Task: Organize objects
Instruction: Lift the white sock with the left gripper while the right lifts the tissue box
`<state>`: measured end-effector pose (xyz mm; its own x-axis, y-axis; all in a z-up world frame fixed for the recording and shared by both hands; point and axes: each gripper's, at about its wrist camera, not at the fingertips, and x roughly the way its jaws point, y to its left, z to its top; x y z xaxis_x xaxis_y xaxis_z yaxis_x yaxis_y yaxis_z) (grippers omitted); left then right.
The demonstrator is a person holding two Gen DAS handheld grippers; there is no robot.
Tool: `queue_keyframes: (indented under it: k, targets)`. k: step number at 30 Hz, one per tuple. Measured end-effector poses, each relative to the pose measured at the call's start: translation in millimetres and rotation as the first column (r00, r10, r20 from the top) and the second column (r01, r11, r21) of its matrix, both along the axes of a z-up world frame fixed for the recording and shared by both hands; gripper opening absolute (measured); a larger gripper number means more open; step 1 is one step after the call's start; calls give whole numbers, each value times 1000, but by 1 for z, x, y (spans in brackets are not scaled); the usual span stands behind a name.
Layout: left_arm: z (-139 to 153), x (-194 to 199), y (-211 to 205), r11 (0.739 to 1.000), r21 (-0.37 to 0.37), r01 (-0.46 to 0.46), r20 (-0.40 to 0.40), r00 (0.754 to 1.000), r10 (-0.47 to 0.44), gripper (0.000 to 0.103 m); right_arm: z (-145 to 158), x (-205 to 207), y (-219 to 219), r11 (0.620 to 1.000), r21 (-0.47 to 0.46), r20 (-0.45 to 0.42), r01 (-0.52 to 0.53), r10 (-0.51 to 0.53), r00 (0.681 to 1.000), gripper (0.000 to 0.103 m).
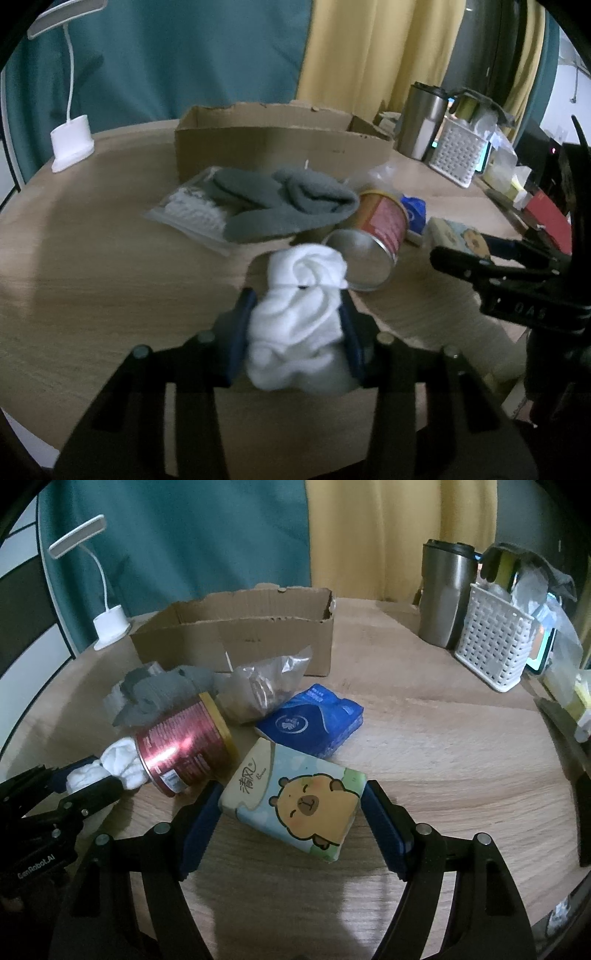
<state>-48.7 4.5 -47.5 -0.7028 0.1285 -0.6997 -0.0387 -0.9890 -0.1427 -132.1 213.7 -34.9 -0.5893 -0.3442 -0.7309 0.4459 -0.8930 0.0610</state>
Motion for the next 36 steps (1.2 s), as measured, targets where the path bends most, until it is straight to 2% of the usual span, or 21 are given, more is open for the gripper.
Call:
queue_keyframes:
  k: [4,17,36]
  targets:
    - [1,2,0,1000,6,3,7,1000,-3,44,4,4,2,1000,-3,-12,-1,1,1000,79]
    - [26,10,-4,1000,7,-13,-48,999,13,44,20,11,6,1000,-17,-47,3,-4,999,79]
    - [53,-3,-13,1000,18,-20,-80,997,21,44,42,-3,5,999,-33,-72,-3,0,997,79]
